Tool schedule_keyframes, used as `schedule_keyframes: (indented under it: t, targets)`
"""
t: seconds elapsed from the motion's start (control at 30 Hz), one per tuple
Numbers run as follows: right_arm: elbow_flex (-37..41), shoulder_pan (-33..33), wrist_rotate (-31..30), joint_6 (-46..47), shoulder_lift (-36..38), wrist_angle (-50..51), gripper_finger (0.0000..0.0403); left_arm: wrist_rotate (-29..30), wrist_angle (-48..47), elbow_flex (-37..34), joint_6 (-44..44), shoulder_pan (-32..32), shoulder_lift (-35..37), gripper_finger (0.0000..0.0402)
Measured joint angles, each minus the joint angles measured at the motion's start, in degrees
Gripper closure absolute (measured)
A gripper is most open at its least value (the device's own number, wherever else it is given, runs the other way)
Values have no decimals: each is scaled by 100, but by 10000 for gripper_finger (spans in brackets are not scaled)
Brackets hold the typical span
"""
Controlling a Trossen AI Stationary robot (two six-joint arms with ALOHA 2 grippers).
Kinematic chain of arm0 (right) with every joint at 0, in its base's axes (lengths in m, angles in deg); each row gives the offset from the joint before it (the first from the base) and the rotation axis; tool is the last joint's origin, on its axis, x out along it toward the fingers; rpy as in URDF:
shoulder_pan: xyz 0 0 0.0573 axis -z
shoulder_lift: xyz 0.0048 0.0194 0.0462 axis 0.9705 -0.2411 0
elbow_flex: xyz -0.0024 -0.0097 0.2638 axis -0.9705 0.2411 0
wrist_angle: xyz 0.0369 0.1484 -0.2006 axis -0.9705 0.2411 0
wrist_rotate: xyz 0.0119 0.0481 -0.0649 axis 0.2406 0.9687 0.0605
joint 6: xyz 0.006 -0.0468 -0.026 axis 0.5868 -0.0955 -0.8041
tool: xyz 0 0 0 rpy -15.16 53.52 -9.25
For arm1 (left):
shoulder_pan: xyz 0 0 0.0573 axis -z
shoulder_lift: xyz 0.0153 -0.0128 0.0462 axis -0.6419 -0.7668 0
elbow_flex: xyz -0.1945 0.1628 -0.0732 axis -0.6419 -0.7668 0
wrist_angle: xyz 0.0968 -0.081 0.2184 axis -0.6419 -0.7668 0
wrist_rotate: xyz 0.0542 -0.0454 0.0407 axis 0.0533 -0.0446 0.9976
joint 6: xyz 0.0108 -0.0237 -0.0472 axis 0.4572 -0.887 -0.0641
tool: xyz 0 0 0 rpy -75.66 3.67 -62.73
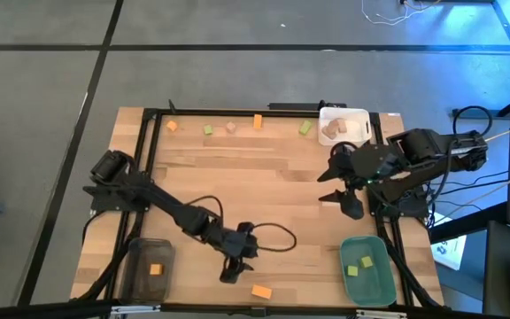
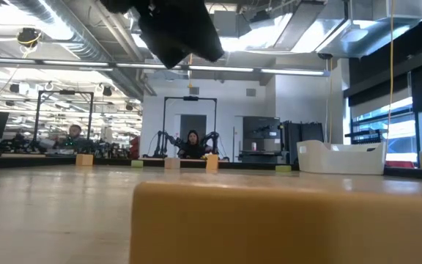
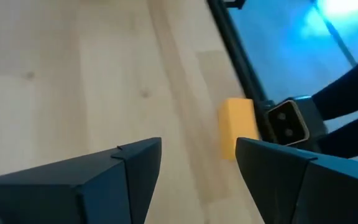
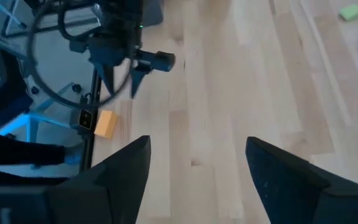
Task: Sort & place blocks by color
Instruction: Put the bottom yellow block into the black bin
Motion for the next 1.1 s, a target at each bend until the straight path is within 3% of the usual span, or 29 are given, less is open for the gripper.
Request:
schedule_keyframes:
  t: [0.2,0.4,0.73,1.1]
  targets:
    - [55,-50,9,-174,-2,42,141,-4,684,0,-149,374,-328,201]
    - [55,-48,2,-182,-6,39,141,560,975,2,-317,597,-681,201]
    - [57,-48,2,-171,-6,36,141,564,1607,2,-379,703,-1272,201]
    - [59,-48,2,-176,-6,33,141,580,1880,0,-460,710,-1387,201]
